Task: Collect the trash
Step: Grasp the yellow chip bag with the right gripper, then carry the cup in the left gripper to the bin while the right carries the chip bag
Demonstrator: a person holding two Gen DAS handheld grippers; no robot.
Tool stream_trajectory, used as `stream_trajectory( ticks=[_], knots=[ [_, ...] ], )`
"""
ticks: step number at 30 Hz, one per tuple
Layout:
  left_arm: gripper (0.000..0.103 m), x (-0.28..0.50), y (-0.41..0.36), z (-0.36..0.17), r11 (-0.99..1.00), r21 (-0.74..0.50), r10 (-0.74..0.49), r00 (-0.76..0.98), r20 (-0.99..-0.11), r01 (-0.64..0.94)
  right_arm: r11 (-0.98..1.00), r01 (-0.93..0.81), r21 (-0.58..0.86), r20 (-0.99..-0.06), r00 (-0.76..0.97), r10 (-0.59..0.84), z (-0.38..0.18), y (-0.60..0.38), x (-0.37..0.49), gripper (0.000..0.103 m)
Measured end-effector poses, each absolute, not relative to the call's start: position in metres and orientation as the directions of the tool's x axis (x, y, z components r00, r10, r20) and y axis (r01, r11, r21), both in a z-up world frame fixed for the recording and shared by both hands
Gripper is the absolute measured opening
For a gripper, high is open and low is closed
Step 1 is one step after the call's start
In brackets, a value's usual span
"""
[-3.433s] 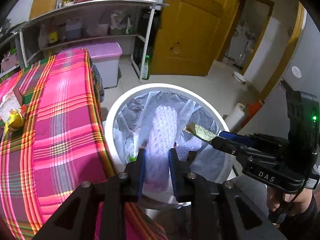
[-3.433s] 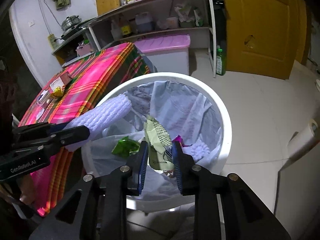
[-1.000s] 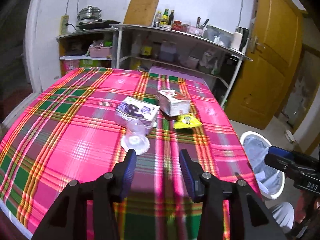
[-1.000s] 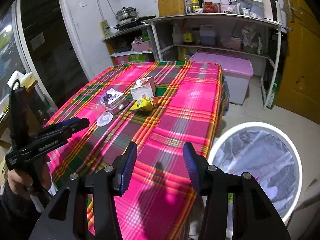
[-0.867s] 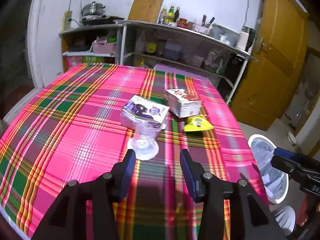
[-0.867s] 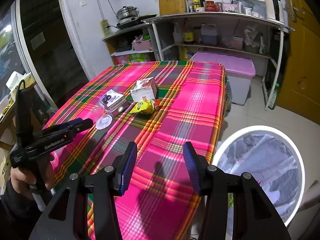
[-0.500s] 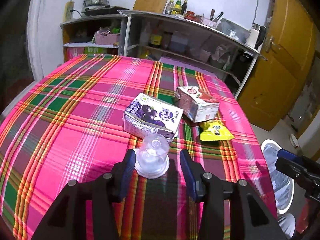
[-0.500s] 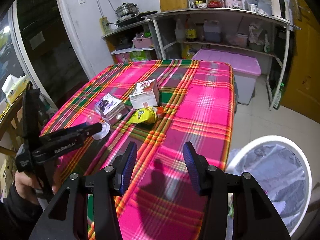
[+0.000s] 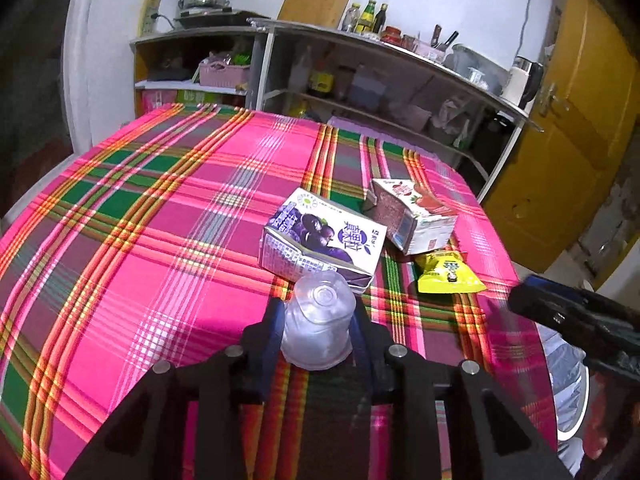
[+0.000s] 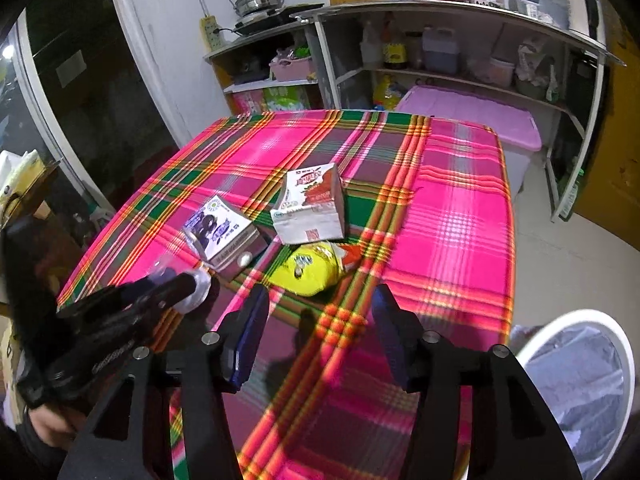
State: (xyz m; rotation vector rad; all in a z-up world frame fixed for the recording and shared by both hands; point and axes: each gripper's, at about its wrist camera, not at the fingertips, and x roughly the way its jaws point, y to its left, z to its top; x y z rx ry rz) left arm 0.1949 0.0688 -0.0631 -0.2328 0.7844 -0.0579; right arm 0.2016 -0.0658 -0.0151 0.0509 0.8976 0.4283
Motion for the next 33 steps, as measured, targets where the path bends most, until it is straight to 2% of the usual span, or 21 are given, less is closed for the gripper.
stream_trajectory(
  ticks=[20,24,33],
  knots=[
    [0.033,0.177,0.084,-0.063,0.962,-0.272,-0.191,0.711,-0.677,0.0,0.943,-0.267,0.197,-0.81,0.498,0.31,-0.05,-0.041,0.252,0.054],
    [0.033,0.177,0.085,-0.065,0.961,-0.276,-0.194,0.707,-0.68,-0.002,0.936,-0.275,0.219,-0.804,0.493,0.333,-0.05,-0.043,0.25,0.041],
    [0.033,0.174,0.084,-0.063,0.965,-0.261,-0.182,0.708,-0.682,-0.002,0.925,-0.293,0.24,-0.776,0.514,0.365,-0.041,-0.054,0.228,0.039]
  ],
)
